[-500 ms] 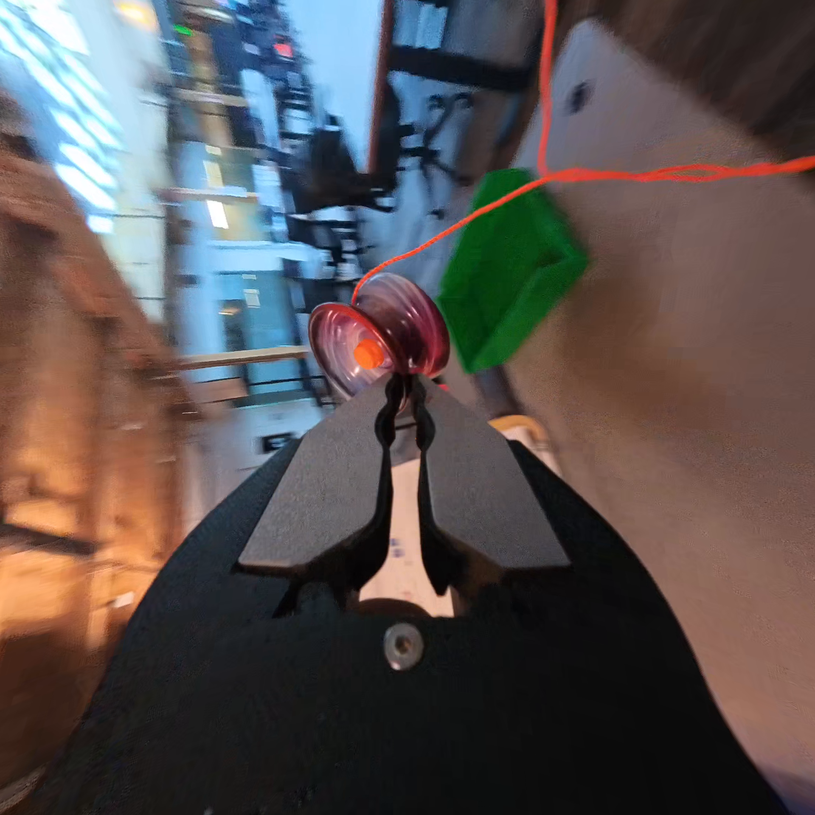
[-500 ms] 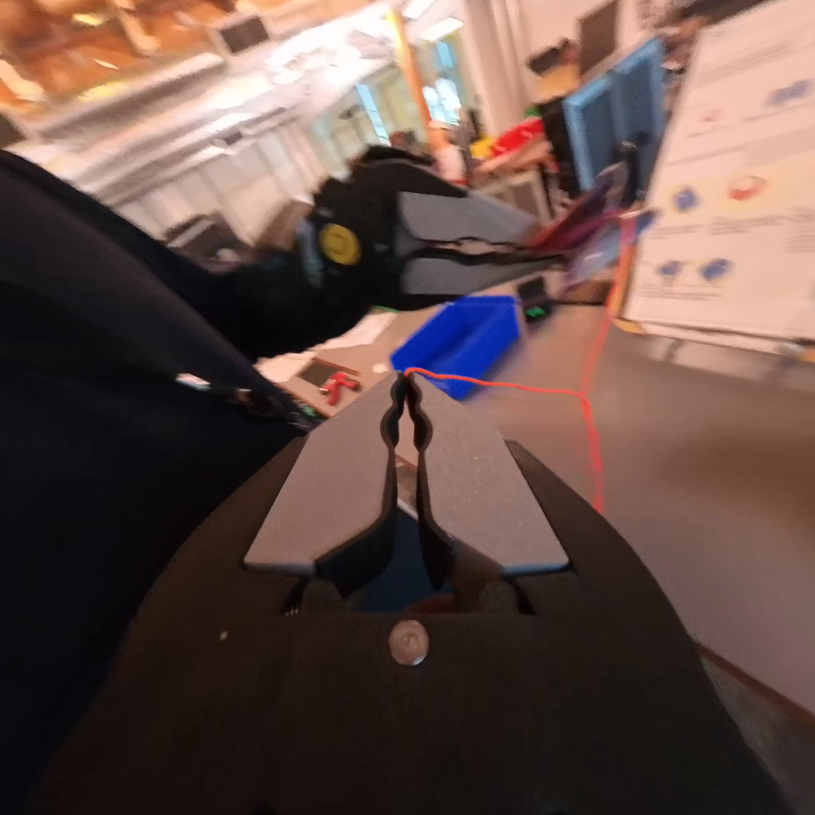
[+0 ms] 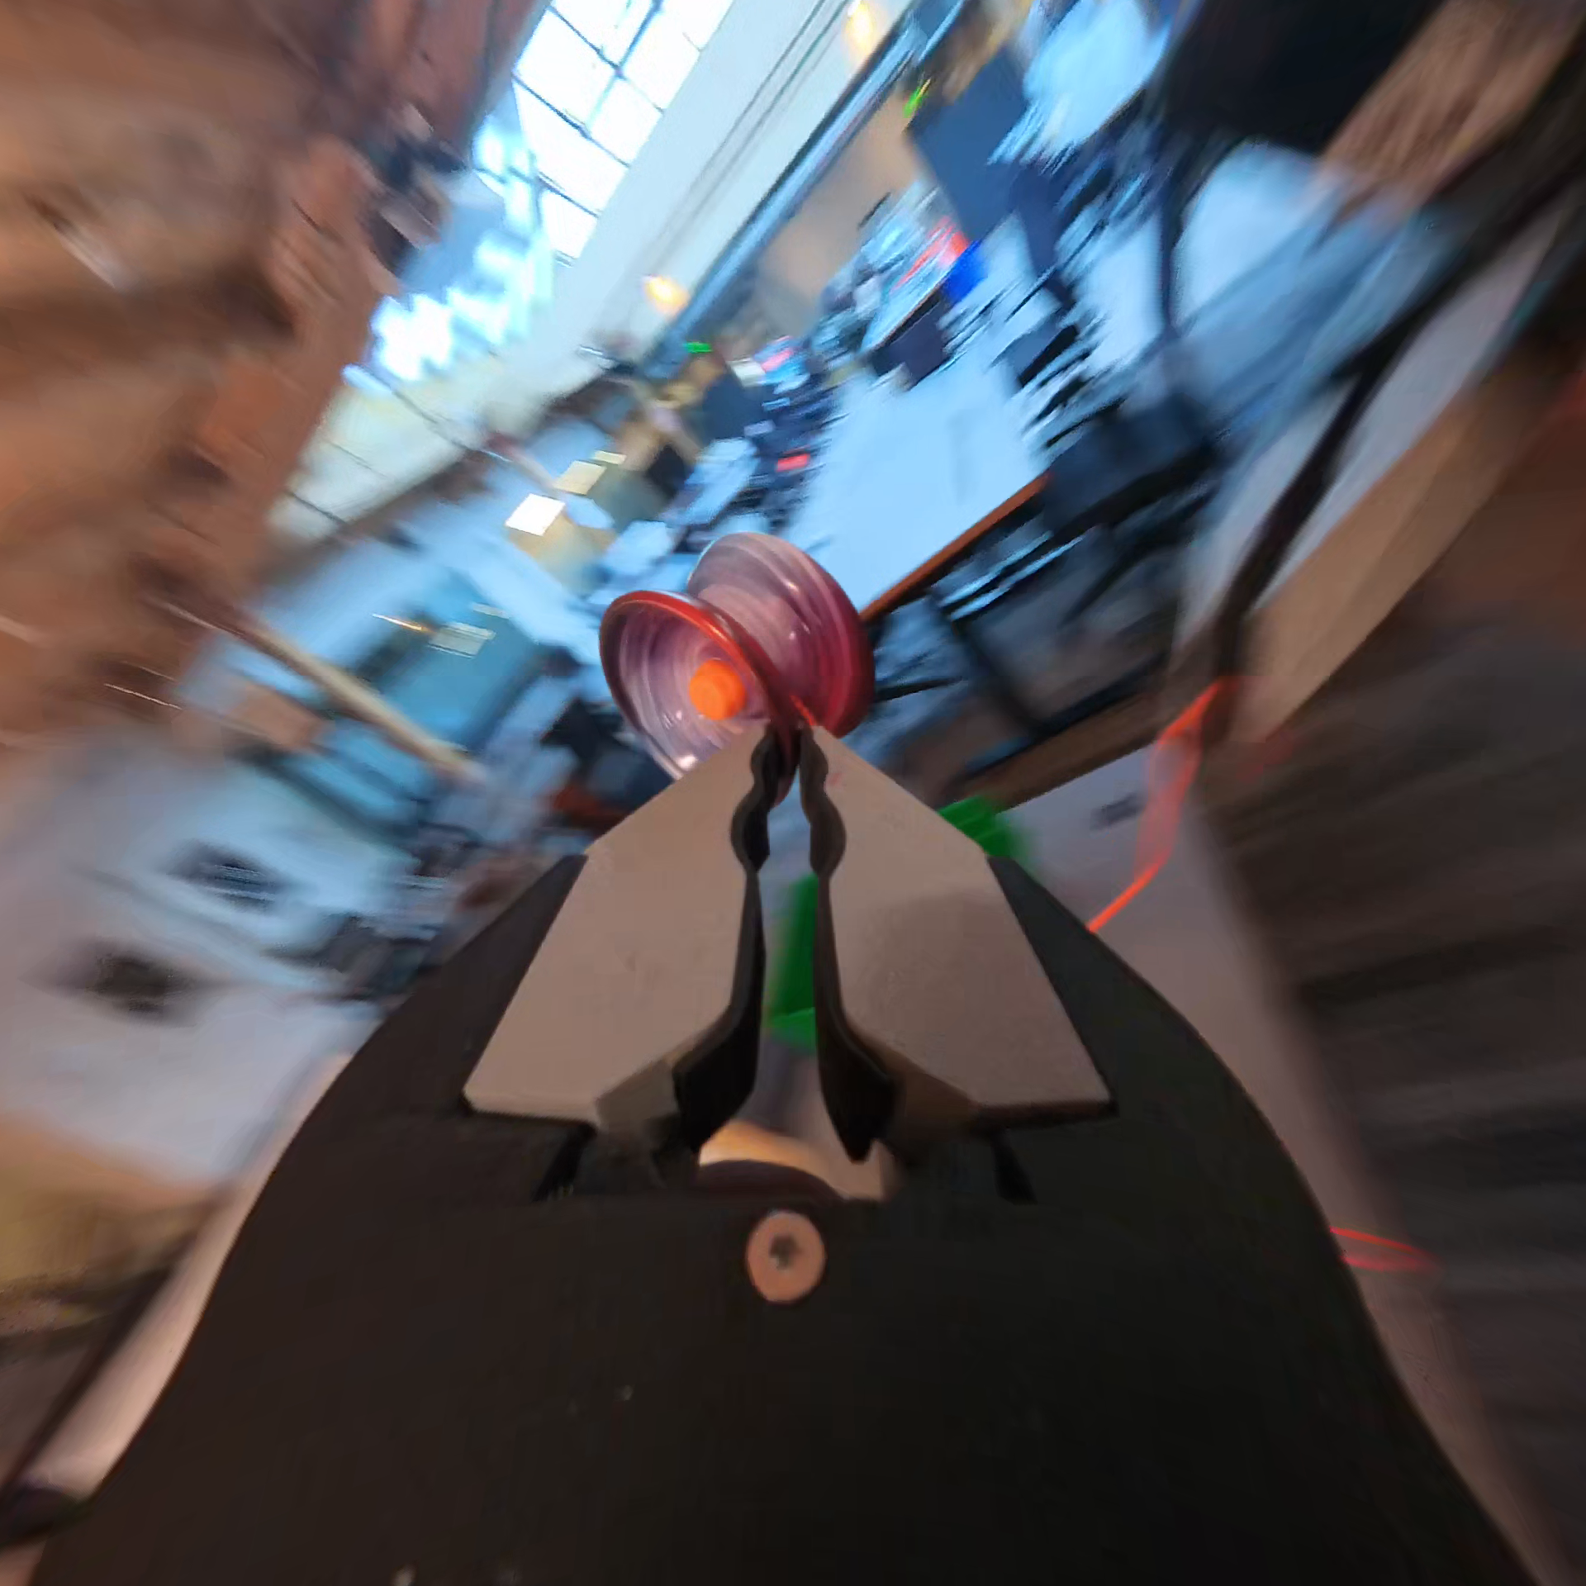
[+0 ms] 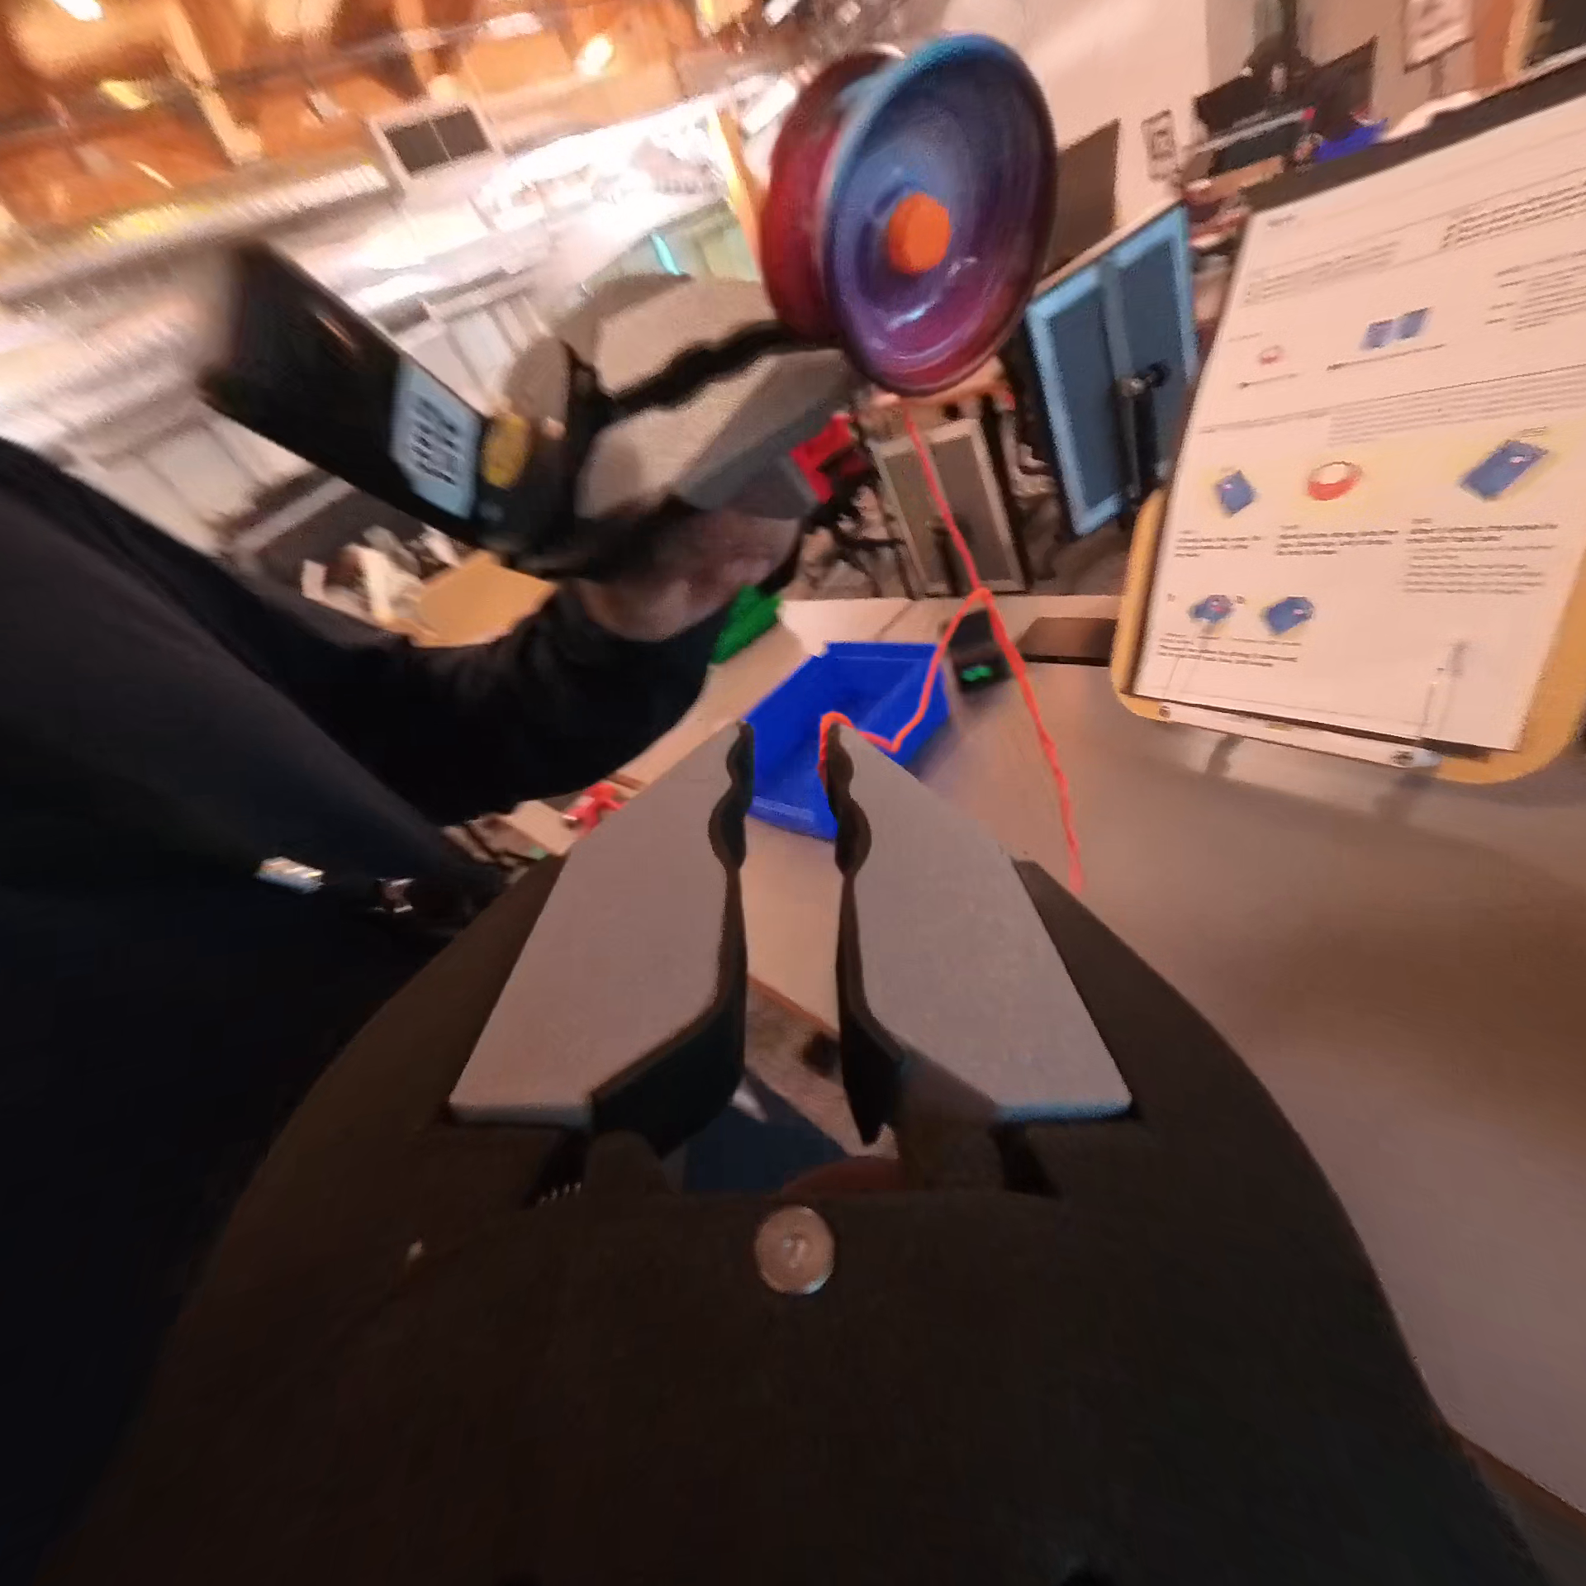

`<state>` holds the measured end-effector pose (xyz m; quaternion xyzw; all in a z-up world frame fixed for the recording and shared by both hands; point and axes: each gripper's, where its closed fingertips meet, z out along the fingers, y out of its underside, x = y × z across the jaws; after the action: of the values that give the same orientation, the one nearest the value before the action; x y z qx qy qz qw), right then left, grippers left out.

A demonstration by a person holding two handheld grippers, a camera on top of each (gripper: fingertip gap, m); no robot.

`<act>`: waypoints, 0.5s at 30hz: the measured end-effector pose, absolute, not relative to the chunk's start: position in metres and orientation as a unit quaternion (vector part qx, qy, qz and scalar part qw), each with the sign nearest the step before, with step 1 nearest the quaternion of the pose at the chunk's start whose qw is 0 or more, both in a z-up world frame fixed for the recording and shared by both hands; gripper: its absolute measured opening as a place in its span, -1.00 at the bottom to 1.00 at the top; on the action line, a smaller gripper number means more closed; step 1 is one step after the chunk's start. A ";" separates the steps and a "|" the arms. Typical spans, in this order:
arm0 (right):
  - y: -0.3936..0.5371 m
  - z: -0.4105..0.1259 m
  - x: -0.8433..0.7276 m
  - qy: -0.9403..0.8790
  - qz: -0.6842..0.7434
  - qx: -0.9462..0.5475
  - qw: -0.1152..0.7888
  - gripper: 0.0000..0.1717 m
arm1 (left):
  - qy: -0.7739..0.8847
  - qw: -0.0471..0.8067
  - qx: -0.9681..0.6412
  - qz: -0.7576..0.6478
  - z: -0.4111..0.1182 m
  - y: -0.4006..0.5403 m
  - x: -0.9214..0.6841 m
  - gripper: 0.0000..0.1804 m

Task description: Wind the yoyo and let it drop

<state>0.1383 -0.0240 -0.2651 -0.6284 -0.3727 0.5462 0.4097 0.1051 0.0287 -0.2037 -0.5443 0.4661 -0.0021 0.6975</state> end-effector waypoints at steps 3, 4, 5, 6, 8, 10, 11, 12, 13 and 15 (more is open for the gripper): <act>-0.007 -0.267 0.121 -0.388 0.492 -0.648 0.433 -0.78 | 0.420 0.671 -0.584 -0.181 -0.196 0.014 0.125 -1.00; -0.002 -0.267 0.117 -0.390 0.482 -0.650 0.440 -0.77 | 0.408 0.662 -0.588 -0.222 -0.193 0.010 0.128 -1.00; 0.003 -0.267 0.114 -0.389 0.473 -0.653 0.445 -0.76 | 0.401 0.650 -0.592 -0.256 -0.191 0.007 0.130 -1.00; 0.009 -0.267 0.112 -0.385 0.467 -0.656 0.451 -0.76 | 0.399 0.635 -0.594 -0.290 -0.189 0.002 0.132 -0.99; 0.019 -0.264 0.112 -0.370 0.463 -0.658 0.465 -0.77 | 0.394 0.601 -0.599 -0.353 -0.187 -0.005 0.133 -0.98; 0.017 -0.260 0.111 -0.371 0.484 -0.645 0.461 -0.83 | 0.395 0.550 -0.597 -0.431 -0.185 -0.017 0.134 -0.98; 0.013 -0.260 0.111 -0.379 0.491 -0.639 0.454 -0.96 | 0.387 0.527 -0.599 -0.461 -0.184 -0.020 0.133 -0.99; 0.012 -0.263 0.111 -0.388 0.489 -0.638 0.451 -1.00 | 0.379 0.516 -0.599 -0.481 -0.183 -0.020 0.129 -0.99; 0.012 -0.267 0.112 -0.395 0.478 -0.643 0.449 -1.00 | 0.378 0.504 -0.597 -0.497 -0.183 -0.021 0.125 -0.99; 0.014 -0.273 0.118 -0.407 0.450 -0.654 0.452 -1.00 | 0.391 0.486 -0.595 -0.507 -0.185 -0.023 0.114 -0.99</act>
<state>0.1177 0.0136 -0.2731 -0.6538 -0.4074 0.4497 0.4520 0.1139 -0.0229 -0.1855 -0.5955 0.3906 -0.5068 0.4858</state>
